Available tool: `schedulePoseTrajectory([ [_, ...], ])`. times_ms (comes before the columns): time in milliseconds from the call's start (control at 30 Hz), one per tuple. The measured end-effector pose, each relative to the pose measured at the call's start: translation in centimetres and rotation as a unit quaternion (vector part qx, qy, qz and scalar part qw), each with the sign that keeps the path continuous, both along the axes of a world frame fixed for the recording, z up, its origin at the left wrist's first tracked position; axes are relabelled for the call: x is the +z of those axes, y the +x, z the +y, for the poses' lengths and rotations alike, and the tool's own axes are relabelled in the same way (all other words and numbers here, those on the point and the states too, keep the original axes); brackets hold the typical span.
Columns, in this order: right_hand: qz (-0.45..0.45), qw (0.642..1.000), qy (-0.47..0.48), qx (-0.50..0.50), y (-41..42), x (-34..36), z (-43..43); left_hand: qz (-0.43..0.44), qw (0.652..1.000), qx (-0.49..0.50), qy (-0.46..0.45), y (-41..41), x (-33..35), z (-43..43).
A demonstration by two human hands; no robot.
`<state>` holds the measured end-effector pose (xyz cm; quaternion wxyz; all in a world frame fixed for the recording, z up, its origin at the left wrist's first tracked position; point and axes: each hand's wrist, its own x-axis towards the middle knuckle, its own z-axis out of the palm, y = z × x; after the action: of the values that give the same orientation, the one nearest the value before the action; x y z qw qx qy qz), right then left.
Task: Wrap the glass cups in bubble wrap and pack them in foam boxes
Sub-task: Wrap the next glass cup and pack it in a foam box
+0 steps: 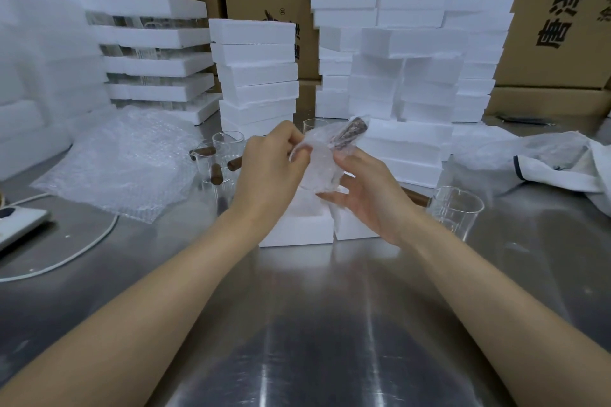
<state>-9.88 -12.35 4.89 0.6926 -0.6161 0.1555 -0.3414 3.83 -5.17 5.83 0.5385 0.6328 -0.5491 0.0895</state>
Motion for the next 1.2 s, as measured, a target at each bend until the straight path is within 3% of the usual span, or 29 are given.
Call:
schedulePoseTrajectory([
  [533, -0.027, 0.997, 0.074, -0.002, -0.1, 0.3, -0.2, -0.071, 0.994, -0.083, 0.006, 1.2, 0.8, 0.1],
  [933, 0.010, 1.000, 0.008, 0.019, -0.2, 0.0, -0.3, -0.199, 0.976, -0.093, -0.011, 1.3, 0.9, 0.3],
  [1200, 0.004, 1.000, 0.013, 0.024, -0.2, -0.1, -0.2, -0.207, 0.970, -0.131, 0.013, 1.4, 0.8, 0.0],
])
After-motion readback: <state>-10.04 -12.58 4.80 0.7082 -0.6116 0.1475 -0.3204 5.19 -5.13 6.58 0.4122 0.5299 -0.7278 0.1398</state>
